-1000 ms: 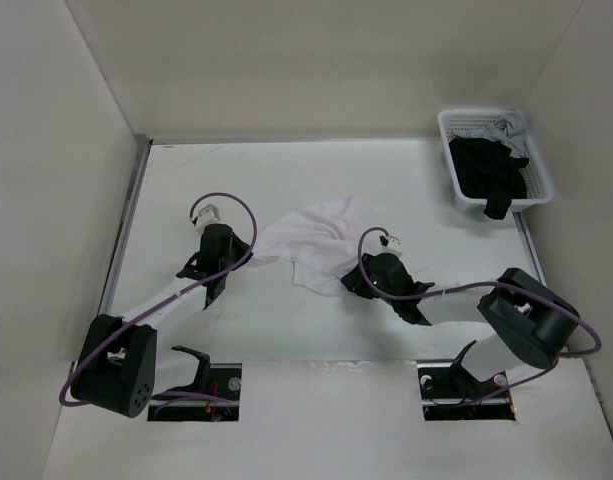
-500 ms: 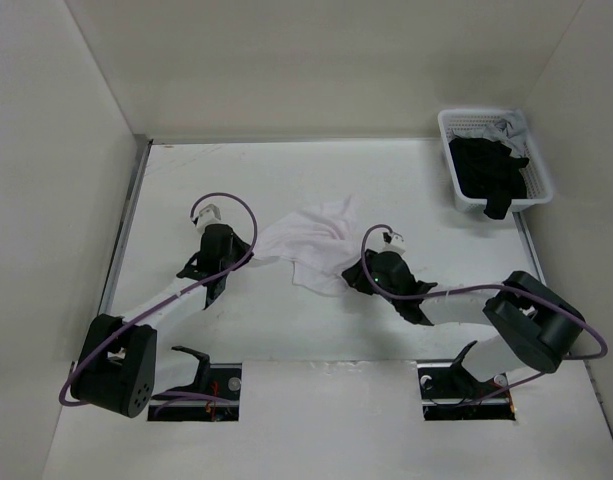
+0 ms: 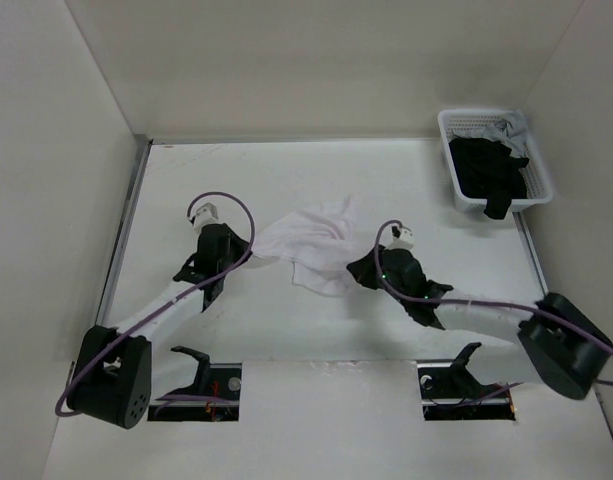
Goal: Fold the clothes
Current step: Flatten the tank top out
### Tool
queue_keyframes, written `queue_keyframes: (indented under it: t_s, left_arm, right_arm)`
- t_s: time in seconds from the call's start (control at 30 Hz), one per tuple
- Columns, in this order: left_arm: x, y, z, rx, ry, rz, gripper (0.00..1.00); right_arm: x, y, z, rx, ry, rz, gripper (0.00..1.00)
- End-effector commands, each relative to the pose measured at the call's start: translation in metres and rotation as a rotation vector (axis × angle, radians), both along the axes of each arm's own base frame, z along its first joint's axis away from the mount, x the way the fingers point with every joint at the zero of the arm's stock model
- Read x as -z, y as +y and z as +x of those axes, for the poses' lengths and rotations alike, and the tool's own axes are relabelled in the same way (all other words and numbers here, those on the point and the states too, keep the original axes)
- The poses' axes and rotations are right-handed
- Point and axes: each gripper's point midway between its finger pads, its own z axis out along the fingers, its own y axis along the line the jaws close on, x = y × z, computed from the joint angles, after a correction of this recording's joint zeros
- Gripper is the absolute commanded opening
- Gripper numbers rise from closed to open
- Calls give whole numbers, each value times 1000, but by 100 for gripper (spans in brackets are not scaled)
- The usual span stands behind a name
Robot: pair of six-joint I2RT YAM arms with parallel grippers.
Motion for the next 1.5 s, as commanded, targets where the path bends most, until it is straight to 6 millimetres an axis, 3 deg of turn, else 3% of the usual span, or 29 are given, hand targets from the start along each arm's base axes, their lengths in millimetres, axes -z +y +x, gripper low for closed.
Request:
queue_keyframes:
  t_s: [0.0,0.07,0.17,0.37,0.43,0.6,0.73,0.87,0.93,1.0,1.07,1.17,1.27,1.37,1.43,1.47]
  left_arm:
    - [-60,-4,11,-10,-153,-68,3]
    - [-100,-4,10,-21,-233,-104,3]
    - [-179,0,-4,-32,-393,-153,3]
    - [-340,21,-64,-66,-735,-220,3]
    - [-383,28,-84,-69,-829,-245,3]
    - [-455,36,-116,-64,-980,-295,3]
    - [-488,35,-125,-48,-1046,-319,4]
    - [-493,29,-113,-55,-1042,-289,4]
    - [-492,33,-97,-106,-1031,-237,5]
    - [-485,33,-68,-151,-1011,-161,5]
    - [-462,23,-31,-160,-940,-120,5]
    - [-407,12,33,-173,-806,-86,5]
    - [-384,20,90,-179,-728,-113,4]
    - [-388,18,129,-135,-699,-140,4]
    - [-367,-9,139,-28,-619,-154,4]
    - [-343,-30,136,23,-563,-163,5]
  right_arm:
    - [-76,-6,7,17,-169,82,4]
    - [-119,-17,1,21,-251,92,3]
    - [-190,-41,-13,31,-384,110,3]
    - [-340,-88,-60,41,-654,202,3]
    - [-384,-99,-78,28,-724,249,2]
    - [-462,-111,-111,-16,-832,342,2]
    - [-500,-113,-123,-44,-878,379,2]
    - [-512,-105,-118,-44,-899,349,2]
    - [-508,-97,-99,-5,-902,288,1]
    - [-500,-84,-71,18,-897,222,1]
    - [-486,-69,-36,11,-872,183,1]
    - [-465,-54,23,-15,-822,202,0]
    - [-460,-48,84,-17,-782,206,0]
    - [-473,-52,124,-6,-776,202,0]
    - [-478,-53,136,-13,-760,207,0]
    - [-475,-55,139,-7,-752,205,0]
